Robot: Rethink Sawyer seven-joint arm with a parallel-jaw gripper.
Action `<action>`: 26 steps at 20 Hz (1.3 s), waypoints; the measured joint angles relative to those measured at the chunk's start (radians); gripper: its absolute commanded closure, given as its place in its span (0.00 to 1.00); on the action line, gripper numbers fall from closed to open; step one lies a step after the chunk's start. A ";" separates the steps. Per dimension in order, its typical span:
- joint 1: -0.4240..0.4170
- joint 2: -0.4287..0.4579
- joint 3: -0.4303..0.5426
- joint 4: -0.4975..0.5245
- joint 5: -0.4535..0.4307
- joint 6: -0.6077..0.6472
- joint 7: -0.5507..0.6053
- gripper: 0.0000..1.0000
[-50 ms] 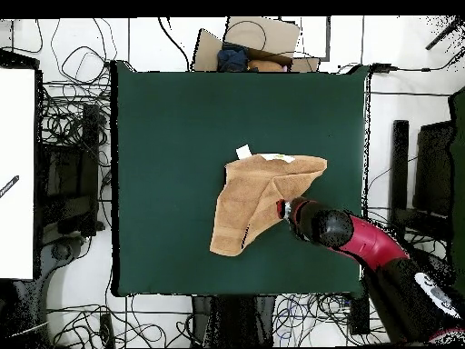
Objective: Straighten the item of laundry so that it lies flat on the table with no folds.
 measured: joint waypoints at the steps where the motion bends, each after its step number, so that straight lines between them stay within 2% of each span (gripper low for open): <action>1: 0.000 0.005 0.001 -0.003 0.000 0.000 0.000 0.00; 8: -0.002 0.053 0.012 -0.031 0.000 0.001 0.000 0.00; 25: -0.023 0.058 0.031 -0.032 -0.014 0.011 0.000 0.00; 26: -0.028 0.058 0.034 -0.033 -0.020 0.010 0.000 1.00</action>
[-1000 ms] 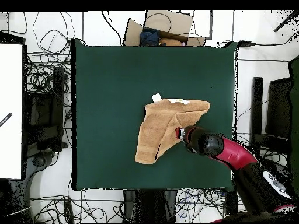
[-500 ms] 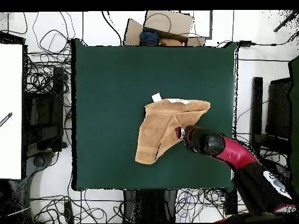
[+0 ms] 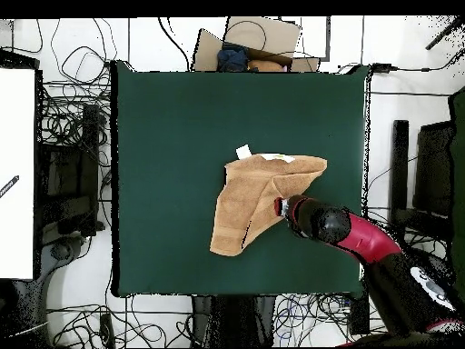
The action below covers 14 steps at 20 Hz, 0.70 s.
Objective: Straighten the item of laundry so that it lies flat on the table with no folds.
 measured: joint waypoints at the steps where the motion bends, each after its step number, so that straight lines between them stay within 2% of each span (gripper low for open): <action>1: -0.001 0.000 0.000 0.000 -0.001 0.000 0.000 1.00; 14: -0.005 0.000 0.001 0.000 -0.005 0.000 0.000 1.00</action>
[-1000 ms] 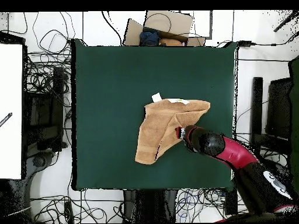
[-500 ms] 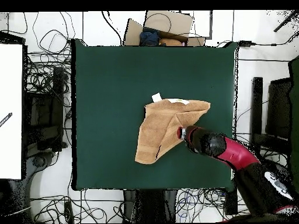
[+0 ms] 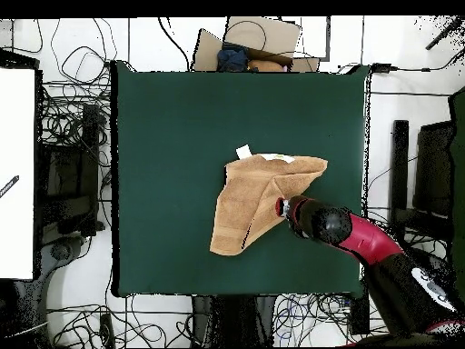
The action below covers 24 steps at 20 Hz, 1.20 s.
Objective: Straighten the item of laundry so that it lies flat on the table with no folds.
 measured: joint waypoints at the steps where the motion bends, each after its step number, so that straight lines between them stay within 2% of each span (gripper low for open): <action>1: 0.000 0.000 0.000 0.000 0.000 0.000 0.000 1.00; 13: 0.009 -0.023 0.000 0.011 -0.001 0.004 0.000 1.00; 24: 0.062 -0.149 0.000 0.061 0.000 0.057 0.000 1.00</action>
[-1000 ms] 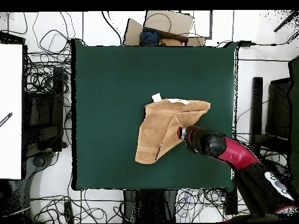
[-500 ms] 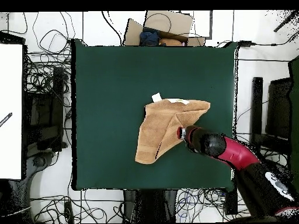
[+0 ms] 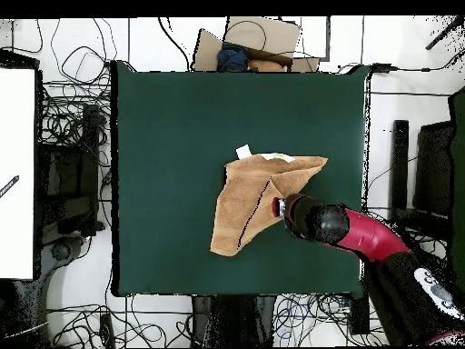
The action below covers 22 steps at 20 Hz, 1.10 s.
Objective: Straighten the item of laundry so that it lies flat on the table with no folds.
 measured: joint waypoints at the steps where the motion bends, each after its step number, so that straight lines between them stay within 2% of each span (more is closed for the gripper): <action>1: 0.002 -0.005 0.000 0.003 0.000 0.002 0.000 1.00; 9: 0.030 -0.053 0.000 0.014 0.001 0.011 0.000 1.00; 22: 0.053 -0.061 0.000 0.014 0.001 0.011 0.000 1.00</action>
